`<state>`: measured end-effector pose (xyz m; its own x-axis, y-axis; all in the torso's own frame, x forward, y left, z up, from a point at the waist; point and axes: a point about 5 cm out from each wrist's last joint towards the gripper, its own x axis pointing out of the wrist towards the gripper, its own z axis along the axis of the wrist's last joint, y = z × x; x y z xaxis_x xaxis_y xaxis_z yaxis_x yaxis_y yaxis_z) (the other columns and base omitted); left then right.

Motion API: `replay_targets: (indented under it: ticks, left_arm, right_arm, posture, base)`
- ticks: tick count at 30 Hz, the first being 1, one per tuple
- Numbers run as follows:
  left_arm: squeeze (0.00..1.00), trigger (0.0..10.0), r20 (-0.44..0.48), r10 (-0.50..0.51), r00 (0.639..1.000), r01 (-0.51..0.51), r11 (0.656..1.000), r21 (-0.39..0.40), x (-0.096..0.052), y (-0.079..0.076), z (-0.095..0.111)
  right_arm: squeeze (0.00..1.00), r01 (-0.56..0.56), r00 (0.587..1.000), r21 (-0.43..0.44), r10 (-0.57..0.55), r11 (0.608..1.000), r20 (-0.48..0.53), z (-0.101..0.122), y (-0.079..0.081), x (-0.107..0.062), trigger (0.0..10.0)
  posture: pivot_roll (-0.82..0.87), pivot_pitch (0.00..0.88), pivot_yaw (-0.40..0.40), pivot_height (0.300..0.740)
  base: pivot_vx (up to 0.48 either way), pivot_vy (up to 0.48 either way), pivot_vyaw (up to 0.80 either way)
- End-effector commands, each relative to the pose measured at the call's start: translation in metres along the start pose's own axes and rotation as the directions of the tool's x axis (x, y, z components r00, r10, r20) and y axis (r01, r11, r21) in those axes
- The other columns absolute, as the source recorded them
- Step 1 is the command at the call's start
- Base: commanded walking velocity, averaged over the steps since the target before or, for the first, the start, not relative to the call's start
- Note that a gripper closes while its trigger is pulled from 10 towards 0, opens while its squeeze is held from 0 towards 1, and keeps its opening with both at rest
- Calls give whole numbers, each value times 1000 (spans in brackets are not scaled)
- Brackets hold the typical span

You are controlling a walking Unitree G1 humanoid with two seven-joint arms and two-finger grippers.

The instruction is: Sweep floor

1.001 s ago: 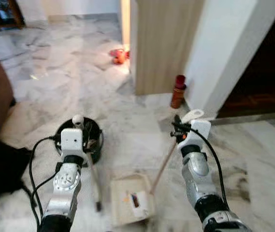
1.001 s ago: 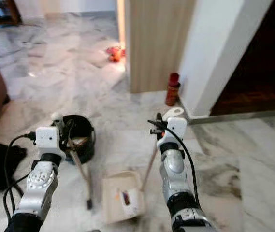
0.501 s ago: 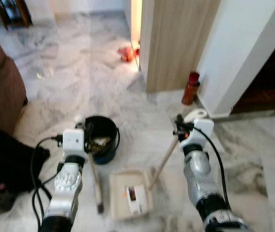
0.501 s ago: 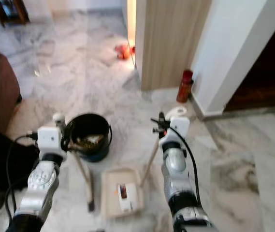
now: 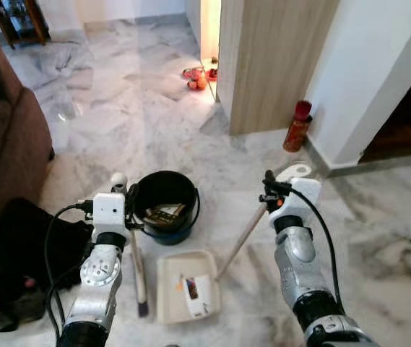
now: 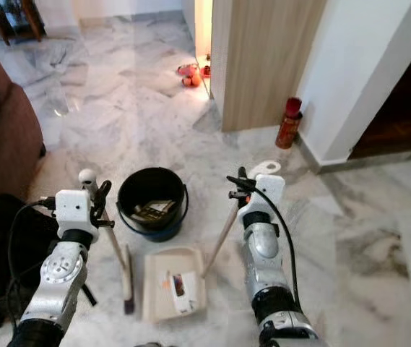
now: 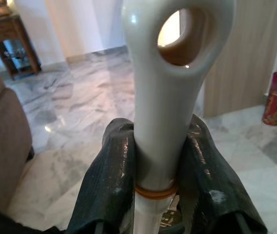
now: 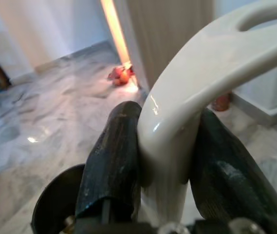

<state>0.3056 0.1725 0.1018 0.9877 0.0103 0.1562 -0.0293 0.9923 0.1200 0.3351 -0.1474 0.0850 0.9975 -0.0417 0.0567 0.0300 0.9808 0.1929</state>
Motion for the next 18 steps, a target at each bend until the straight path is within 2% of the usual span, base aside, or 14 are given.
replay_targets:
  ticks: [1,4,18]
  left_arm:
    - [0,10000,42,4,999,-4,1000,1,3,2,9]
    - [0,10000,43,2,999,-2,1000,3,3,2,9]
    - [0,10000,48,2,999,-2,1000,12,0,2,8]
  right_arm:
    - [0,-24,999,-6,24,1000,48,11,8,6,10000]
    - [0,-25,999,-7,25,1000,48,11,8,6,10000]
    - [0,-13,997,-8,14,1000,79,18,5,7,10000]
  posture:
    - [141,91,5,740]
    - [143,84,3,740]
    - [145,55,0,740]
  base:
    - [0,334,0]
    - [0,308,0]
    - [0,0,0]
